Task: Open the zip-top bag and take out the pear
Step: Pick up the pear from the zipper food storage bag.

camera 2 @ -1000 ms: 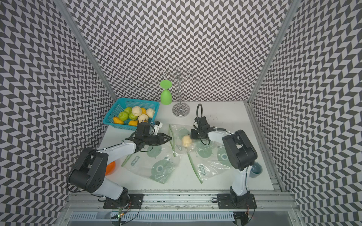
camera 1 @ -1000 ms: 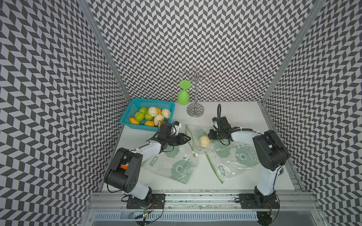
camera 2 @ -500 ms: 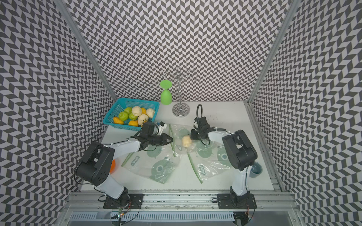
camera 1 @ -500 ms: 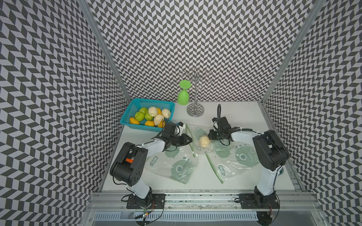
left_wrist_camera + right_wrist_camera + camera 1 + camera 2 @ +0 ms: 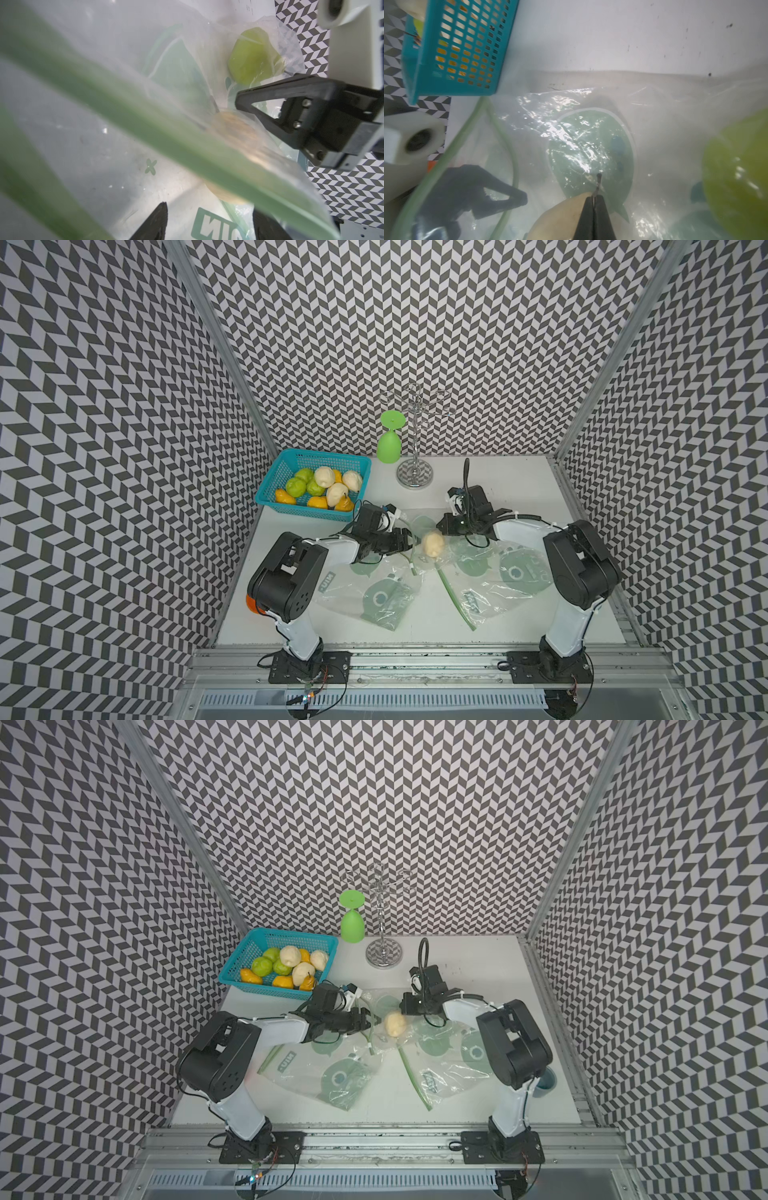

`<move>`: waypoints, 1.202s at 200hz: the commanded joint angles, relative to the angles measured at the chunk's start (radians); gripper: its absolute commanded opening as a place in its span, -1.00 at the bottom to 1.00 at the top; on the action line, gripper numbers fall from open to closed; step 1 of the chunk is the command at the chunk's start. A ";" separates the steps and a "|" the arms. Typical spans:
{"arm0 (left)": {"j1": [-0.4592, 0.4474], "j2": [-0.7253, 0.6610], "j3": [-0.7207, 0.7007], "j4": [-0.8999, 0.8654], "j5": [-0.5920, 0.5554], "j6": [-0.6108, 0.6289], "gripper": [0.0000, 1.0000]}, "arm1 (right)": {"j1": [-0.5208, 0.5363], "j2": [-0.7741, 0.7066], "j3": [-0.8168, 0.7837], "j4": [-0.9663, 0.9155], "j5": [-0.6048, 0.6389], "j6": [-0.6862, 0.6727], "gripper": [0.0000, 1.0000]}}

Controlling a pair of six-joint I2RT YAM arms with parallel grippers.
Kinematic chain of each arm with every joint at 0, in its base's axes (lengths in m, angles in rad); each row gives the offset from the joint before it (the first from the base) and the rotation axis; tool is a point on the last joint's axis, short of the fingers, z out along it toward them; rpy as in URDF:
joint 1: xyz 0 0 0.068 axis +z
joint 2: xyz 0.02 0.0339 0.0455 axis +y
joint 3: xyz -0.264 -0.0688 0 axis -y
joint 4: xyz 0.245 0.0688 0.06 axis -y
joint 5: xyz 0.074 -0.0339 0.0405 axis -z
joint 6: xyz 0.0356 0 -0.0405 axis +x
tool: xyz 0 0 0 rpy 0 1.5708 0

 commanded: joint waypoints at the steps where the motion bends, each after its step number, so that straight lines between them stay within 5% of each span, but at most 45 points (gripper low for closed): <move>1: -0.002 -0.026 -0.014 0.054 -0.009 -0.001 0.35 | -0.028 -0.114 0.018 -0.001 -0.018 0.022 -1.00; 51: -0.005 -0.033 -0.034 0.111 0.009 -0.028 0.43 | -0.026 -0.198 -0.129 0.027 -0.018 0.039 -1.00; 153: -0.018 -0.039 -0.086 0.195 0.059 -0.054 0.47 | 0.108 -0.022 -0.190 0.140 -0.003 0.070 -1.00; 240: -0.017 -0.056 -0.120 0.002 0.059 0.063 0.46 | 0.105 0.034 -0.227 0.198 0.013 0.086 -1.00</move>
